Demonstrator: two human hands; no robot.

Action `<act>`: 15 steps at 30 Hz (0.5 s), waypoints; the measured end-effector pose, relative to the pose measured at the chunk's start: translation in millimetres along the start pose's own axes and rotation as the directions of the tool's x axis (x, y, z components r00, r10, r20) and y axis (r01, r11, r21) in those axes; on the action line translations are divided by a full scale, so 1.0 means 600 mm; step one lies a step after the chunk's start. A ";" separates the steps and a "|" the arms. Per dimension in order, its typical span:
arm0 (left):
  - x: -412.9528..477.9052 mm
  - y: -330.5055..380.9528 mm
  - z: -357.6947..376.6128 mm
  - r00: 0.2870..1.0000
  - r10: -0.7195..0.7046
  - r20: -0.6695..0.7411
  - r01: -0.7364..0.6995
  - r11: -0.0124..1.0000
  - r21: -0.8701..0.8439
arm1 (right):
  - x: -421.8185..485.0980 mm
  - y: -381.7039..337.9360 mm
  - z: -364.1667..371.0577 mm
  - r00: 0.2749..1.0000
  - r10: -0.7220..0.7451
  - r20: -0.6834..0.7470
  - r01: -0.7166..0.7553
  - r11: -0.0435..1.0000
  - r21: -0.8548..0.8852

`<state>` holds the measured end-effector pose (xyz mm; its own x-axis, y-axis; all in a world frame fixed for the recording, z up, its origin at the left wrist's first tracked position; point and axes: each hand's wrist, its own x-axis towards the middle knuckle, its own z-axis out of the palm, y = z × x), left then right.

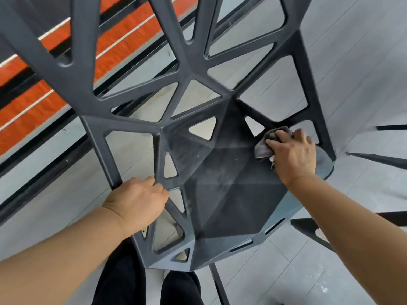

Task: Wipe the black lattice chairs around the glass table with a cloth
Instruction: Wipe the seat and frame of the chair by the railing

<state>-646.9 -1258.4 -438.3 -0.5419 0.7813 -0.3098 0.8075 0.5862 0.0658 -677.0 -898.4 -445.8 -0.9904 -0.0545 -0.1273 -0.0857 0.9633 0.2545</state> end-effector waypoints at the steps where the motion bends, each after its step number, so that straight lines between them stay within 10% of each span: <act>1: 0.000 0.000 -0.001 1.000 -0.002 -0.012 0.002 1.000 -0.007 | 0.003 0.011 -0.009 0.997 0.026 -0.079 -0.022 0.999 0.045; 15: -0.003 -0.002 0.021 0.997 0.046 -0.054 -0.042 0.997 0.071 | 0.107 -0.053 0.057 0.981 -0.031 -0.190 0.050 0.994 0.093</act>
<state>-643.7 -1263.2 -449.9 -0.5157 0.8179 -0.2552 0.8442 0.5358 0.0114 -734.2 -923.2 -495.0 -0.9898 -0.1336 0.0497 -0.1243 0.9797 0.1575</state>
